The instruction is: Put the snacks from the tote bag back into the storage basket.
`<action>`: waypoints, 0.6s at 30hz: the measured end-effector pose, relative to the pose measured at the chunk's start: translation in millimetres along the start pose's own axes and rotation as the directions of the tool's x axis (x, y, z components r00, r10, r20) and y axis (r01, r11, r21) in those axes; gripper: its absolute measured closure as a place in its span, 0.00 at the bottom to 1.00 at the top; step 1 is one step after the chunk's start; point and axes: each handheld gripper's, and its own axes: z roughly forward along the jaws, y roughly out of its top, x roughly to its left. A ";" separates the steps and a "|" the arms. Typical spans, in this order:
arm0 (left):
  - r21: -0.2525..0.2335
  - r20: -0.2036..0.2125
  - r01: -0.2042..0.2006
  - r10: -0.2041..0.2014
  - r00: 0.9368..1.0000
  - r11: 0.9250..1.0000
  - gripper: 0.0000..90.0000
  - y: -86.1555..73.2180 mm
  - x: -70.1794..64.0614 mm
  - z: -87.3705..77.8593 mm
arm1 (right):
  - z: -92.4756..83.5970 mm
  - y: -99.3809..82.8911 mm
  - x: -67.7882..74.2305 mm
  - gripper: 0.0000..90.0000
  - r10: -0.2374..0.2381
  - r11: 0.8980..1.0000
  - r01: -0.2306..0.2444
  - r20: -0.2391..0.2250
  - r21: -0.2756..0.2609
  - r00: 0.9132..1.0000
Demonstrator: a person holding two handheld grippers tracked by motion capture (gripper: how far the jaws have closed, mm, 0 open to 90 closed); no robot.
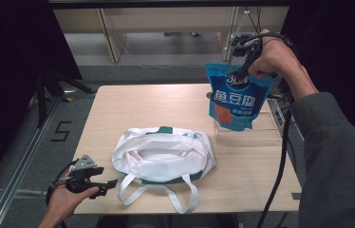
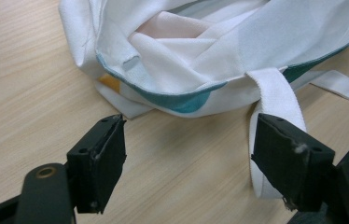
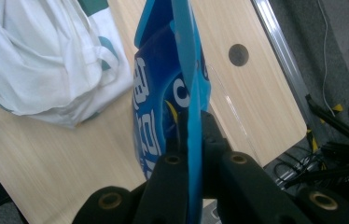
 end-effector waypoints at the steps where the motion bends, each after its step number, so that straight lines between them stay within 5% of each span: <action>1: 0.001 0.000 0.001 -0.001 1.000 1.000 0.27 -0.1 0.0 -0.1 | 0.2 -1.1 -1.9 1.00 0.003 1.000 -0.003 0.001 0.001 1.000; 7: 0.012 0.037 0.019 -0.019 0.999 1.000 0.27 0.1 1.8 -0.6 | 4.6 -8.7 -15.6 1.00 0.016 1.000 -0.016 0.008 0.001 1.000; 18: 0.010 0.018 0.006 -0.006 1.000 1.000 0.27 -0.6 4.3 -0.5 | 18.8 -19.5 -34.2 1.00 0.041 0.999 -0.041 0.016 0.002 0.999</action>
